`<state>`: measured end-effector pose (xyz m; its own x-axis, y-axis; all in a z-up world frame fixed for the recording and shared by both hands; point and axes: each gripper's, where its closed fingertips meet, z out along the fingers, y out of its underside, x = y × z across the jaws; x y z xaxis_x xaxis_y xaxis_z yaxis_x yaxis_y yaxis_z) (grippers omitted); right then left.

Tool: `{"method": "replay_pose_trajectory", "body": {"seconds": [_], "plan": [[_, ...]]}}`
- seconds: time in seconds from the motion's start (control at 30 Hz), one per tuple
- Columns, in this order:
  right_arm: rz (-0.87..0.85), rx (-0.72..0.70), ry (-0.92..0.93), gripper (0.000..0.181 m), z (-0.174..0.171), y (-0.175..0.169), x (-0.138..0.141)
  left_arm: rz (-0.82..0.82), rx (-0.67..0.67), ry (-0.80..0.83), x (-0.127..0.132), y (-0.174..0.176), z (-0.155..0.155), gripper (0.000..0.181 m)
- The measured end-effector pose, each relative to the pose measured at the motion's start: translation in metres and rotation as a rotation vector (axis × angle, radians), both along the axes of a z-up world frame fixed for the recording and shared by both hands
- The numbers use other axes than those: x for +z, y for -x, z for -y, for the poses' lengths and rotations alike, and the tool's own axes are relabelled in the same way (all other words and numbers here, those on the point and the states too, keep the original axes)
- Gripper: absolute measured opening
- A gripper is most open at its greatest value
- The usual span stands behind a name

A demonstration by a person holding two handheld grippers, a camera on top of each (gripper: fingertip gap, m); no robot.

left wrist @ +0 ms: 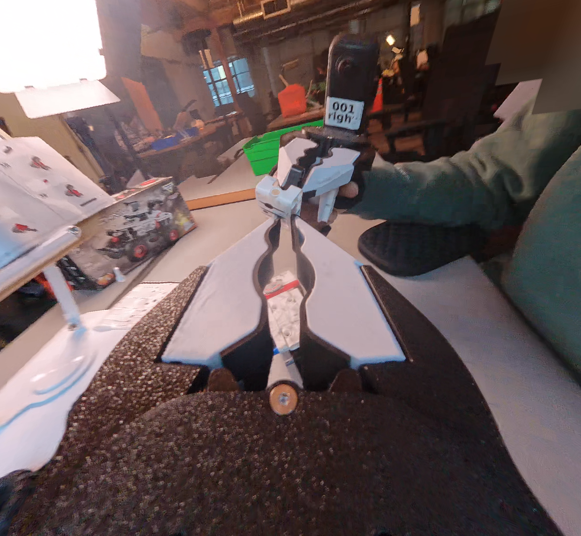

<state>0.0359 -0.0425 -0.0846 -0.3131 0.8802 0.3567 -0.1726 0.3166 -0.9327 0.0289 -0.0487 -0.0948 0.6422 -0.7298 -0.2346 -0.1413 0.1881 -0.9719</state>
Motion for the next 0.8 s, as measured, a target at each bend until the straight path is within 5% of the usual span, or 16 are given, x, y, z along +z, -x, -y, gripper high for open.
{"method": "replay_pose_trajectory", "body": {"seconds": [0.13,0.23,0.43,0.8], "plan": [[-0.100,-0.117,-0.182,0.007,0.002,0.000,0.005,0.009,-0.005,0.021,0.003,0.000,0.002,0.010],[-0.178,-0.257,-0.461,0.006,0.002,0.002,0.004,0.089,-0.058,0.130,-0.004,0.003,0.000,0.041],[-0.315,-0.396,-0.941,0.006,0.015,0.008,-0.011,0.139,-0.106,0.159,-0.004,0.002,0.001,0.037],[-0.410,-0.424,-1.081,0.007,0.025,0.003,-0.013,0.110,-0.179,0.100,0.001,0.000,0.016,0.019]]}}
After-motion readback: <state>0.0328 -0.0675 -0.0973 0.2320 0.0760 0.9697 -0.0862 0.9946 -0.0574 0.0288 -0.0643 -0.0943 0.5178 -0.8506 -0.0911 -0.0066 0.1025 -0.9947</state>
